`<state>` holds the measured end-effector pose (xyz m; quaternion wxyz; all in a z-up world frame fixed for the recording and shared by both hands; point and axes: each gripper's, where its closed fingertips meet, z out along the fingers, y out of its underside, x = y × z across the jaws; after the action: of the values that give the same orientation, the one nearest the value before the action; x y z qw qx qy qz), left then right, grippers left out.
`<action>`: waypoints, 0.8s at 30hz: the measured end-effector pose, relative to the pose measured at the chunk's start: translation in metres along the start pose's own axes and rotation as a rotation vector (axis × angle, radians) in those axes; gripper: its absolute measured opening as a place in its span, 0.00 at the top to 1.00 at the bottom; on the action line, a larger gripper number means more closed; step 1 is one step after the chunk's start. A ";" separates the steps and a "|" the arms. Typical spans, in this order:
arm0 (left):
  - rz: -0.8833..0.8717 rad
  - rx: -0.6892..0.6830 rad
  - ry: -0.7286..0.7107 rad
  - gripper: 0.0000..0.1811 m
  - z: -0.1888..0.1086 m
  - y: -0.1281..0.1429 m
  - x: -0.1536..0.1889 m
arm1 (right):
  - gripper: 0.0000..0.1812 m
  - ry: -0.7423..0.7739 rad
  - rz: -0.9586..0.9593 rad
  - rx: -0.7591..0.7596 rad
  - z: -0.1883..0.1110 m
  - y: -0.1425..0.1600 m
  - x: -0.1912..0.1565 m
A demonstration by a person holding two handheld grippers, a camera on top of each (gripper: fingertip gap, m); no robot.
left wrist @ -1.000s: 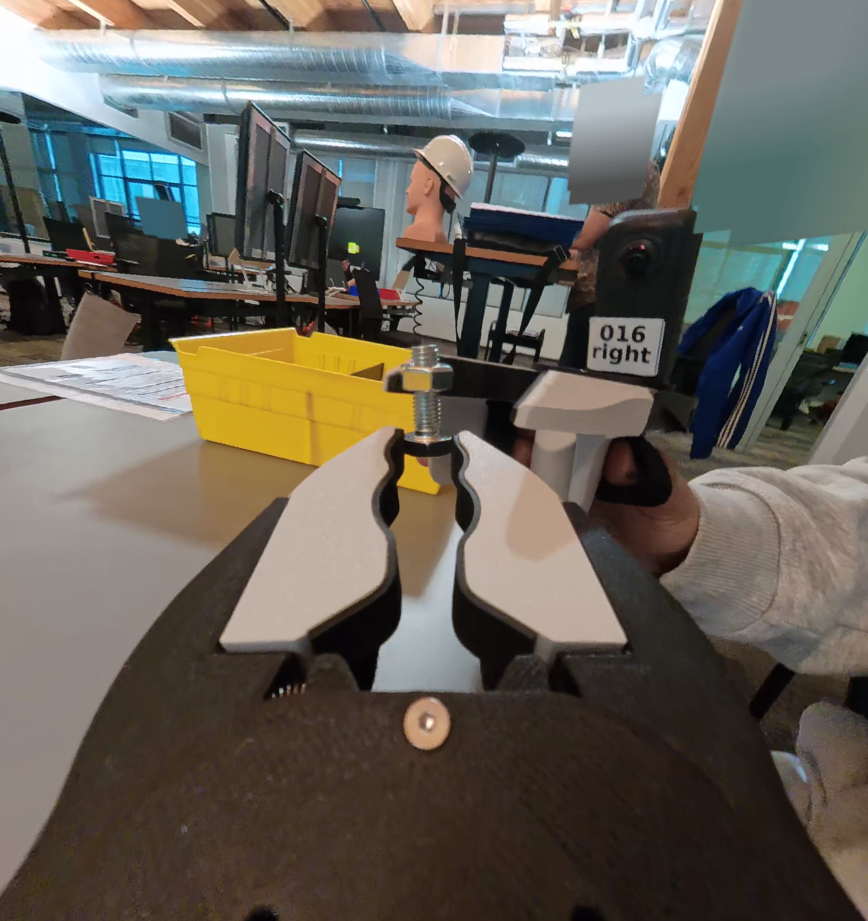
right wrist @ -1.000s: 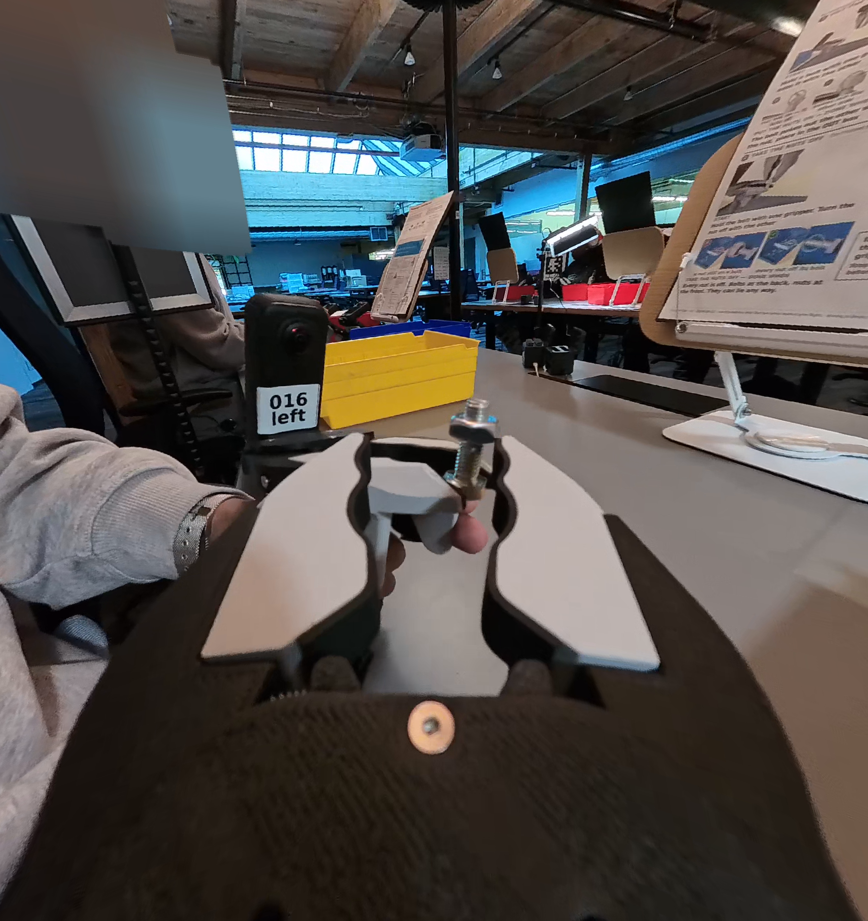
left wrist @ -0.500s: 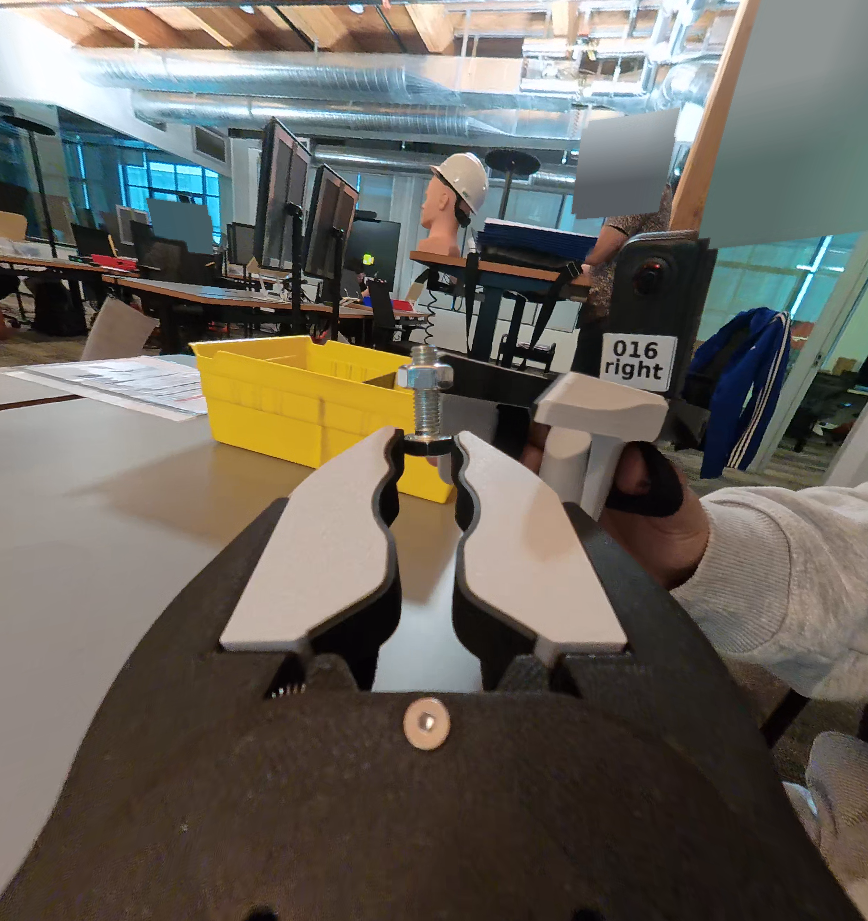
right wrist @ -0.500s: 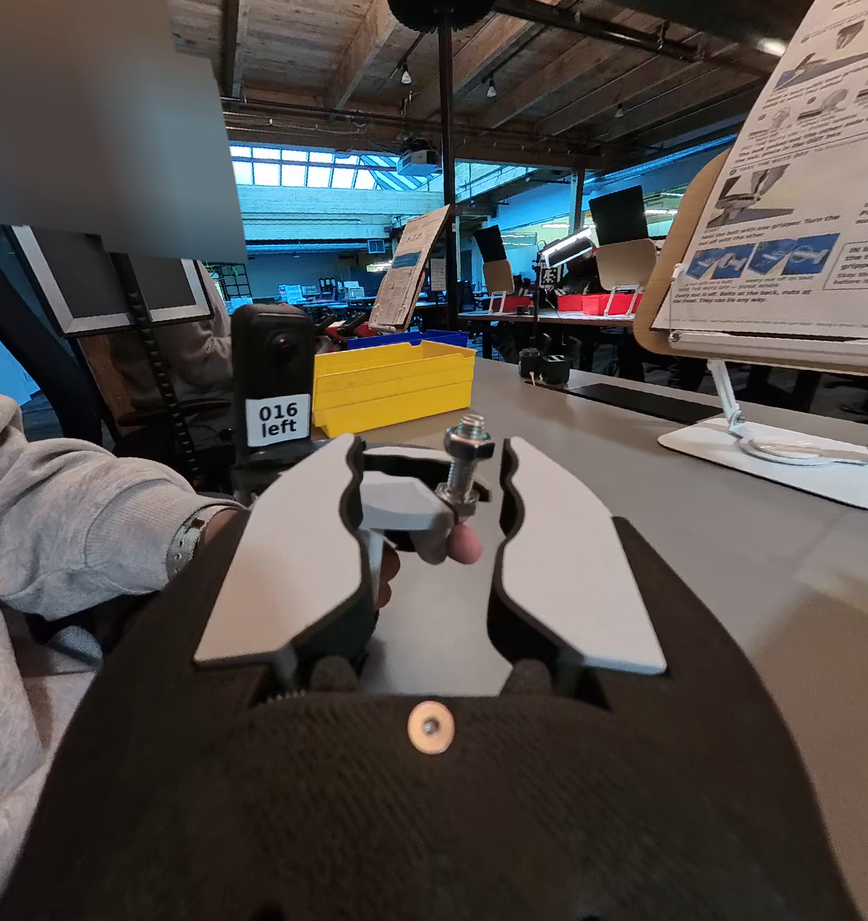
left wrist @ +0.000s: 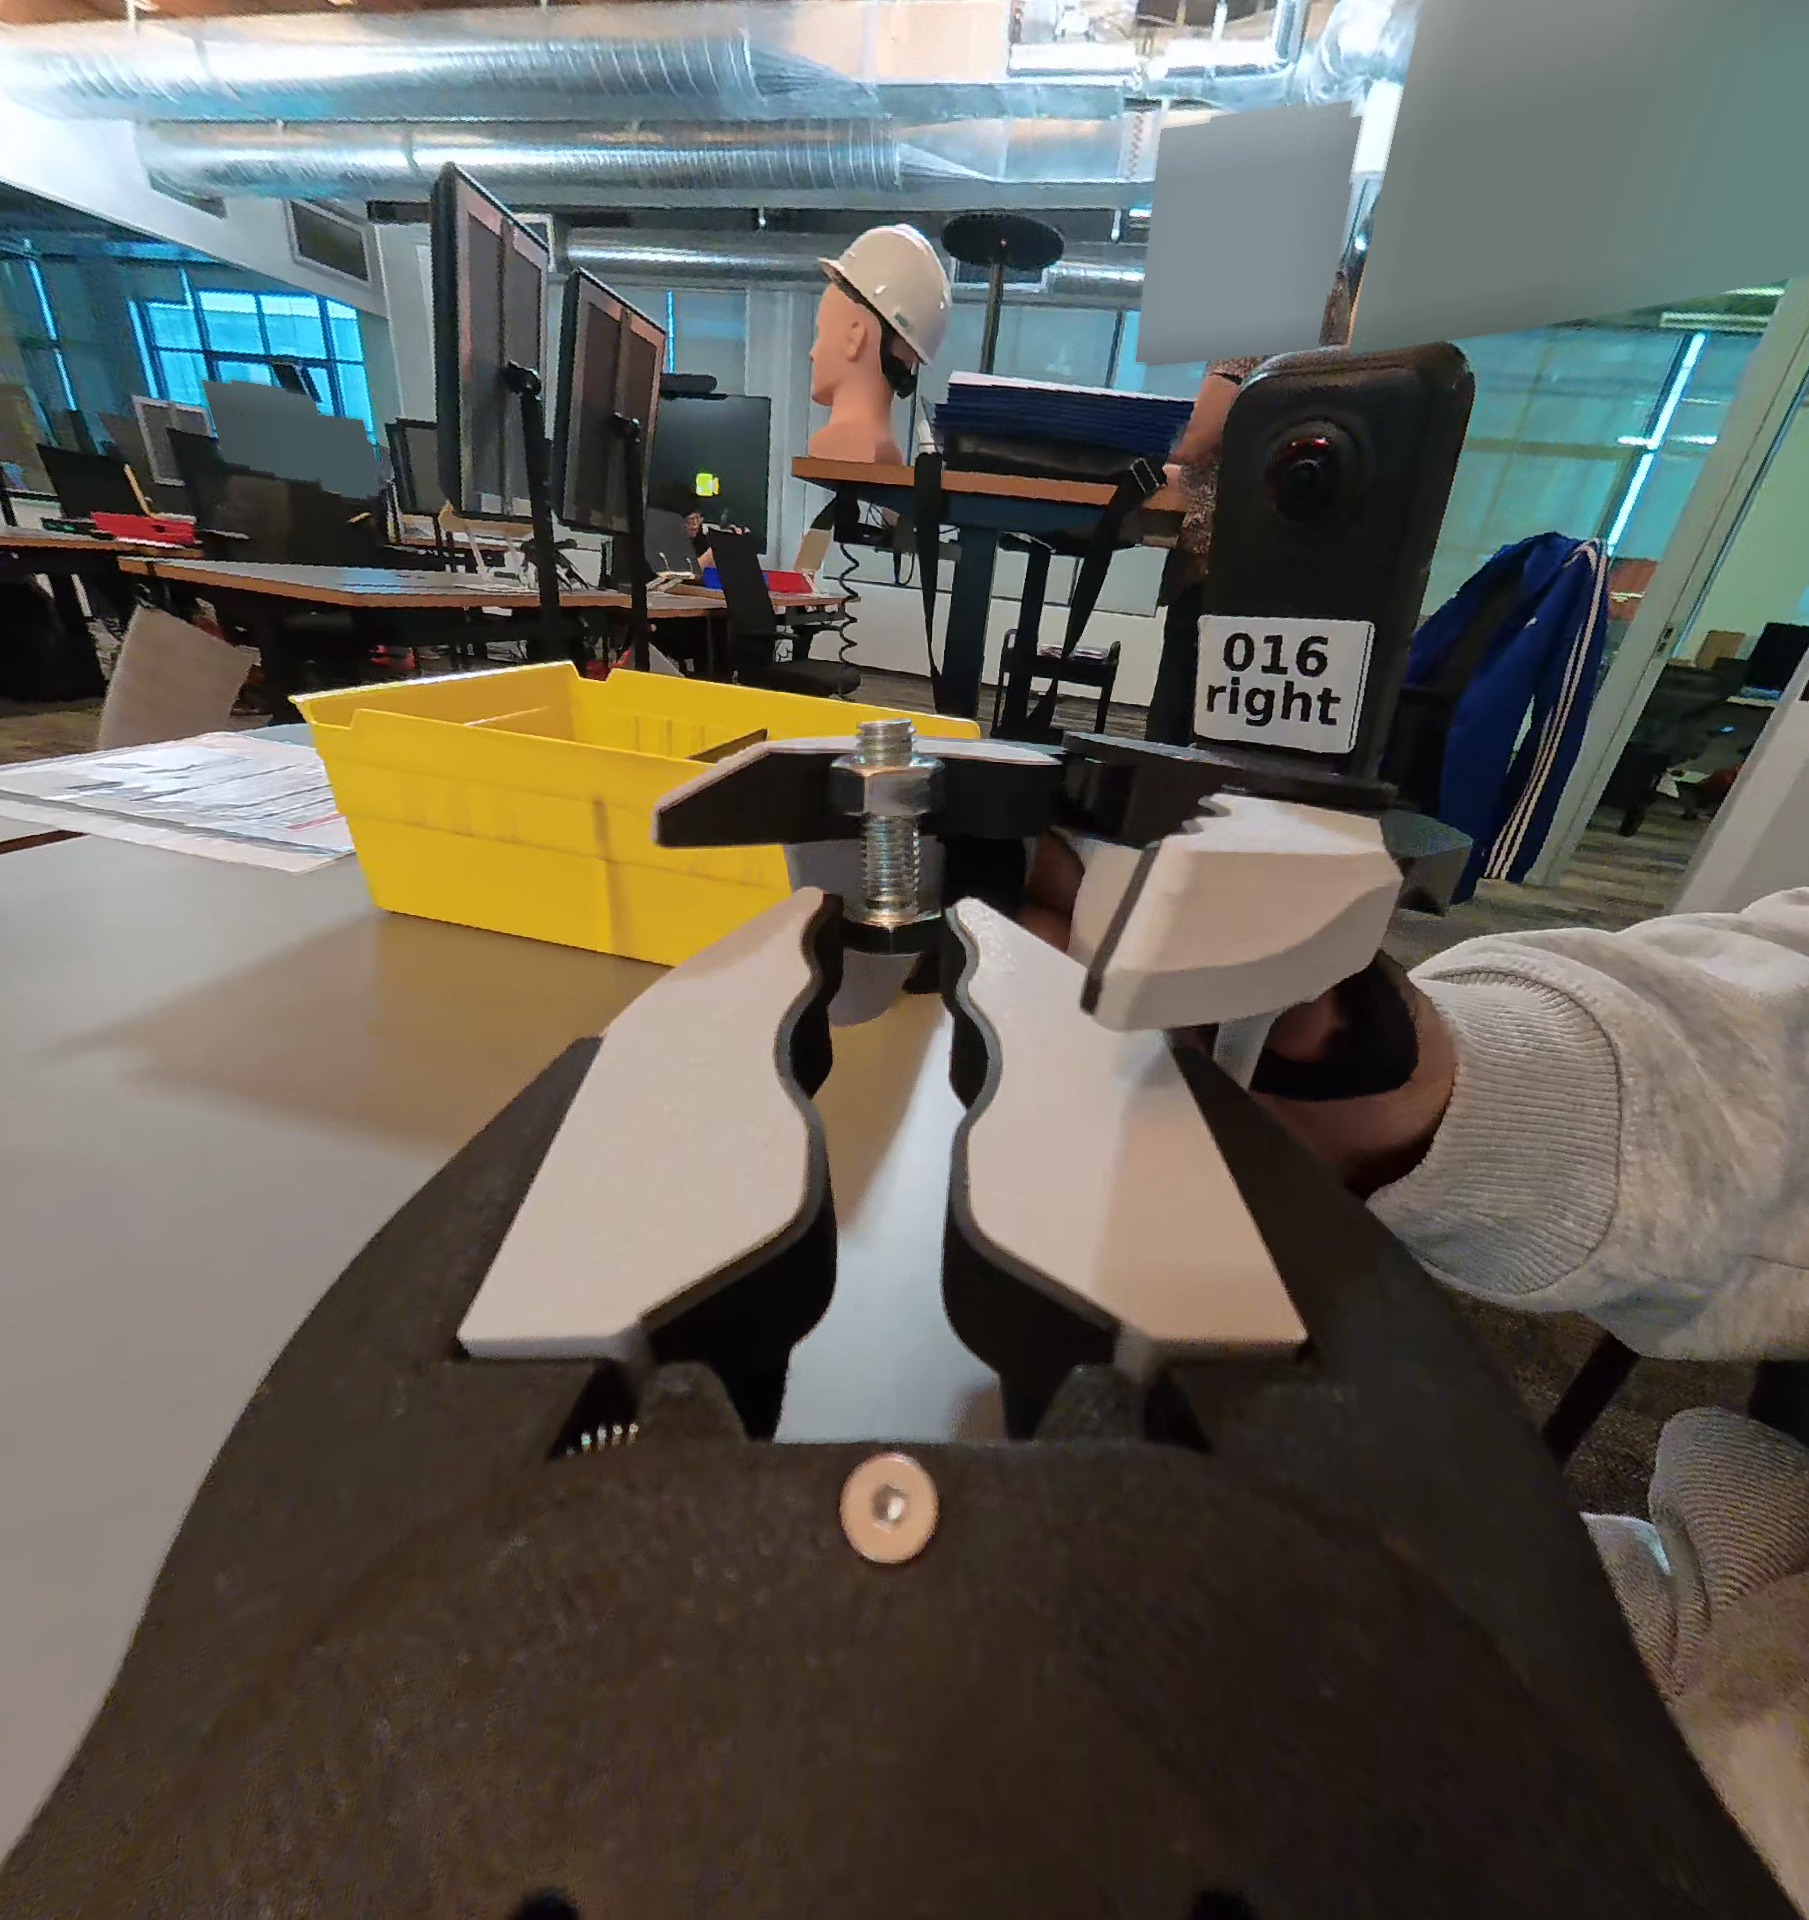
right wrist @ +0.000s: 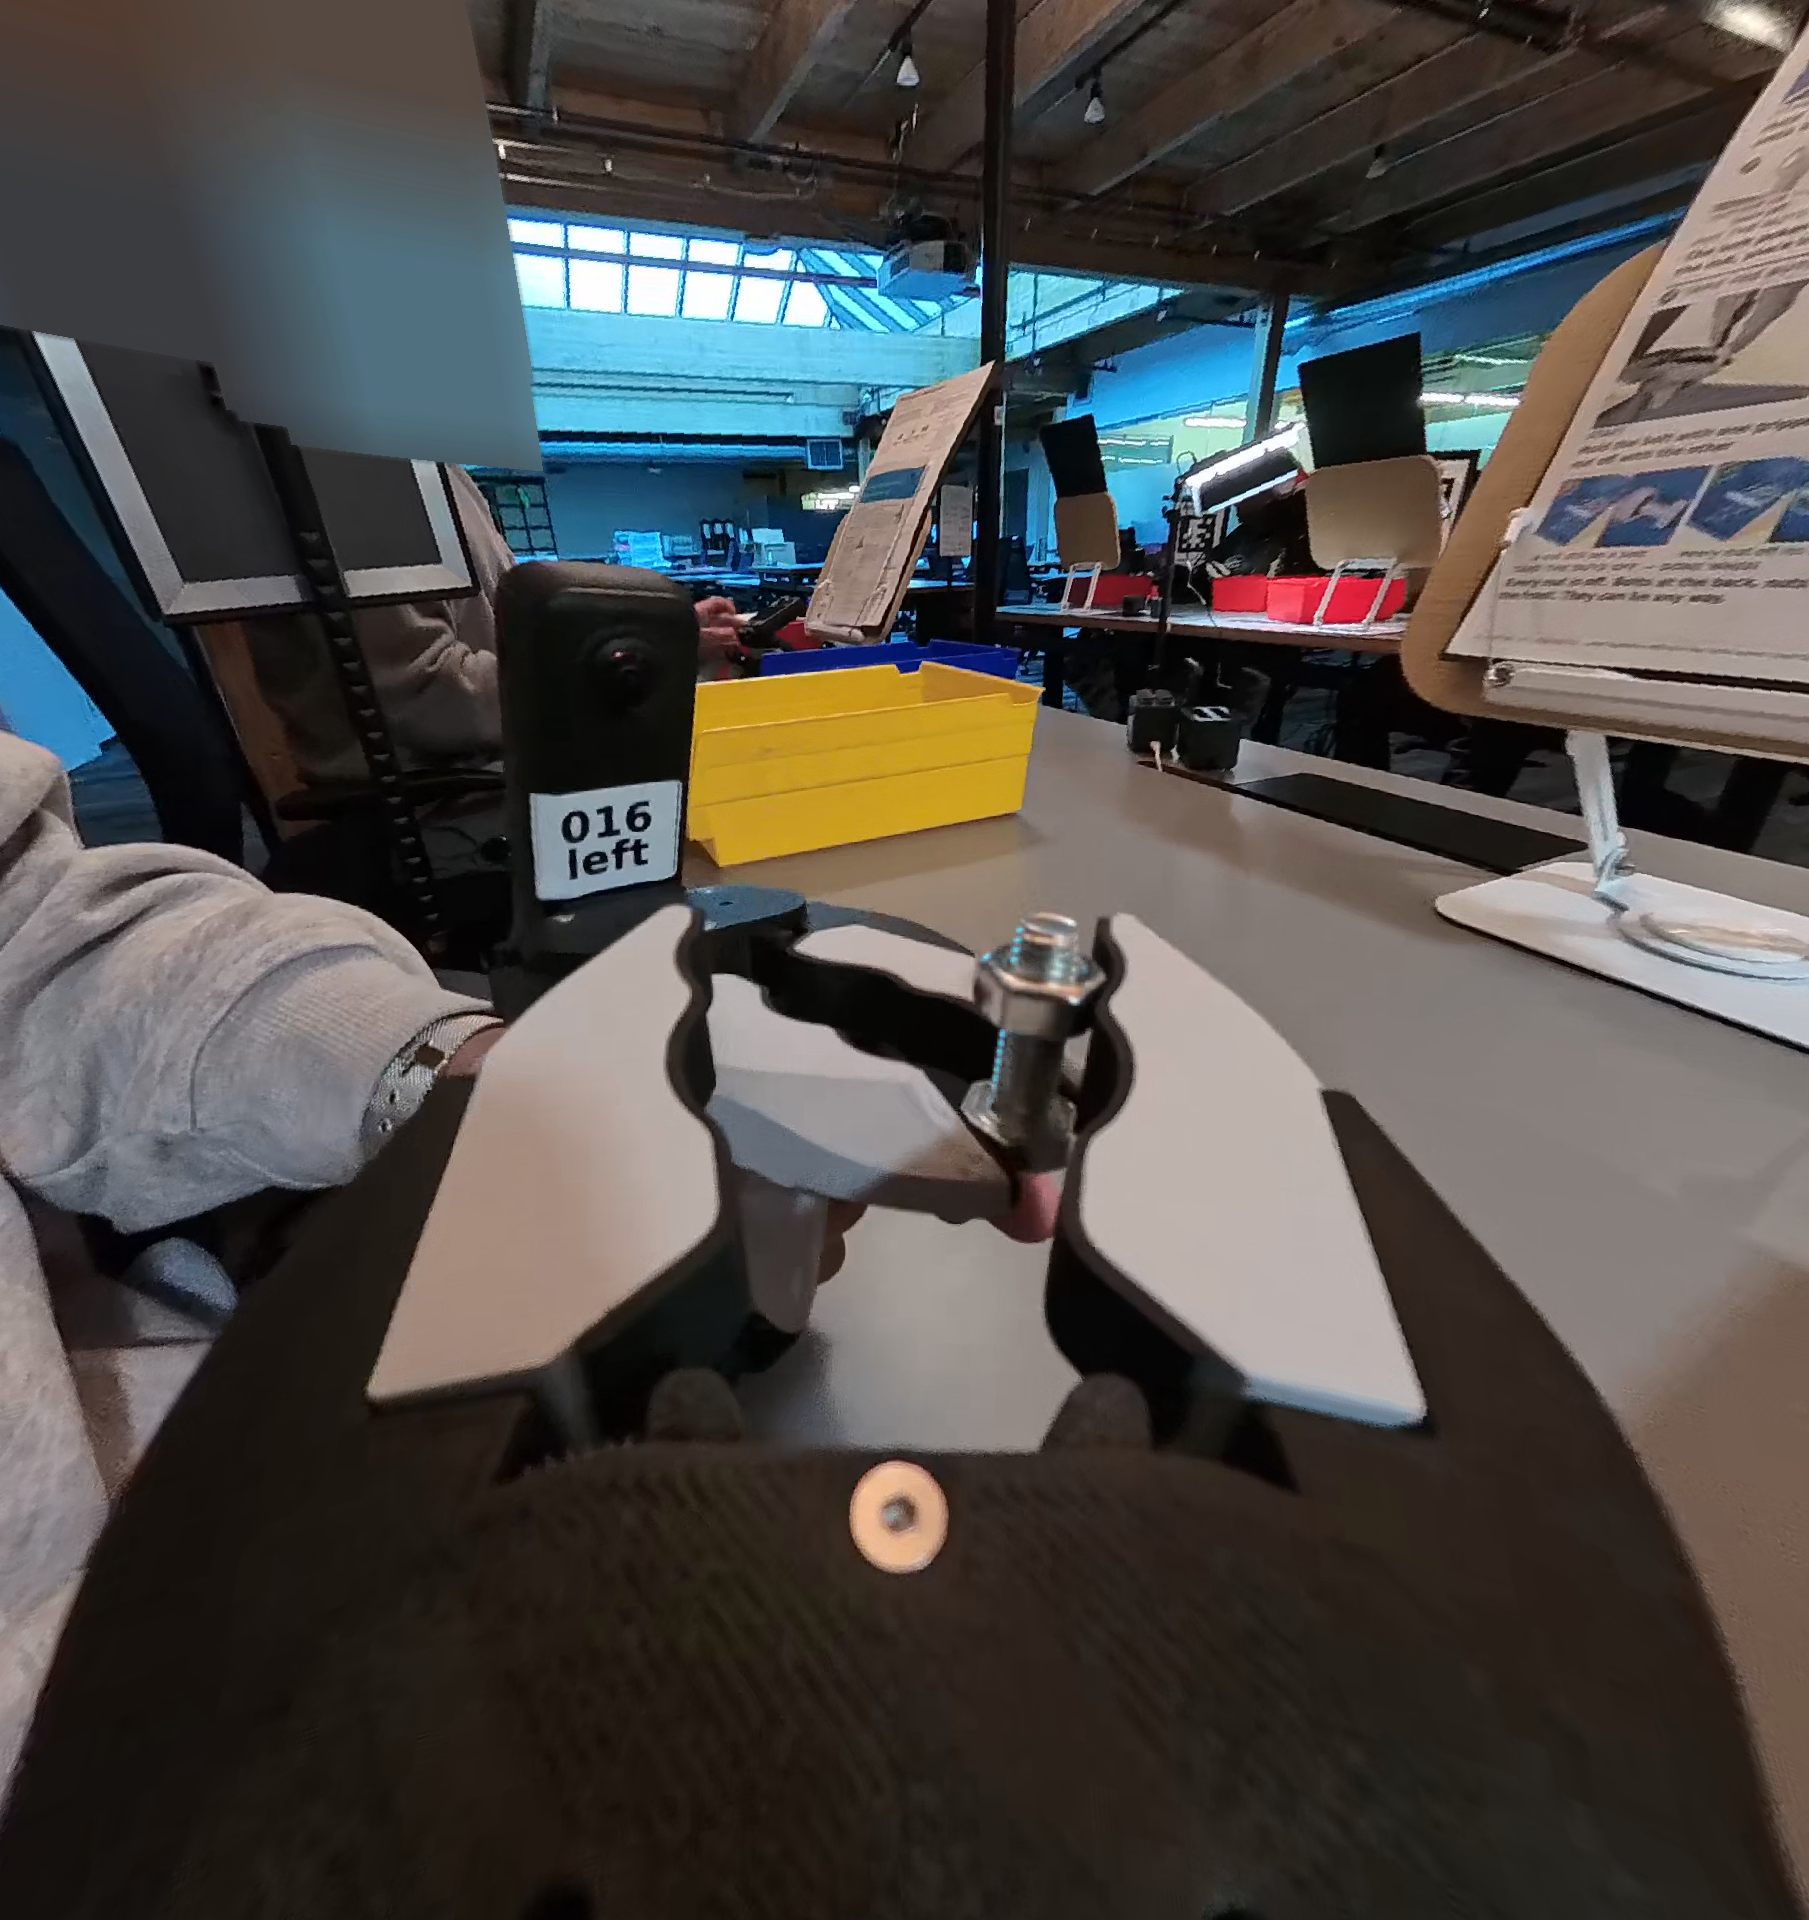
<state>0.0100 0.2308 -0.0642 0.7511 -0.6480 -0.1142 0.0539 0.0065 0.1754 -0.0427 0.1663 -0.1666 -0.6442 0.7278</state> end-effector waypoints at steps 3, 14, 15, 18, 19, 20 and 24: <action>-0.017 0.020 -0.018 0.90 -0.002 -0.004 -0.005 | 0.62 0.013 -0.013 0.002 -0.001 -0.001 0.002; -0.051 0.058 -0.090 0.90 -0.008 -0.010 -0.021 | 0.65 0.057 -0.028 0.034 -0.007 -0.008 0.009; -0.051 0.059 -0.095 0.90 -0.008 -0.011 -0.021 | 0.65 0.060 -0.033 0.032 -0.007 -0.008 0.009; -0.056 0.062 -0.105 0.90 -0.009 -0.011 -0.024 | 0.66 0.067 -0.038 0.035 -0.008 -0.009 0.010; -0.058 0.065 -0.111 0.90 -0.009 -0.011 -0.025 | 0.66 0.068 -0.039 0.037 -0.009 -0.010 0.010; -0.062 0.066 -0.115 0.90 -0.009 -0.011 -0.026 | 0.67 0.070 -0.040 0.039 -0.009 -0.010 0.010; -0.071 0.061 -0.118 0.90 -0.009 -0.010 -0.027 | 0.68 0.072 -0.044 0.047 -0.011 -0.012 0.011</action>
<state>-0.0148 0.2140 -0.0581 0.7638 -0.6161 -0.1796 0.0685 0.0024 0.1910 -0.0320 0.2091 -0.1747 -0.6238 0.7326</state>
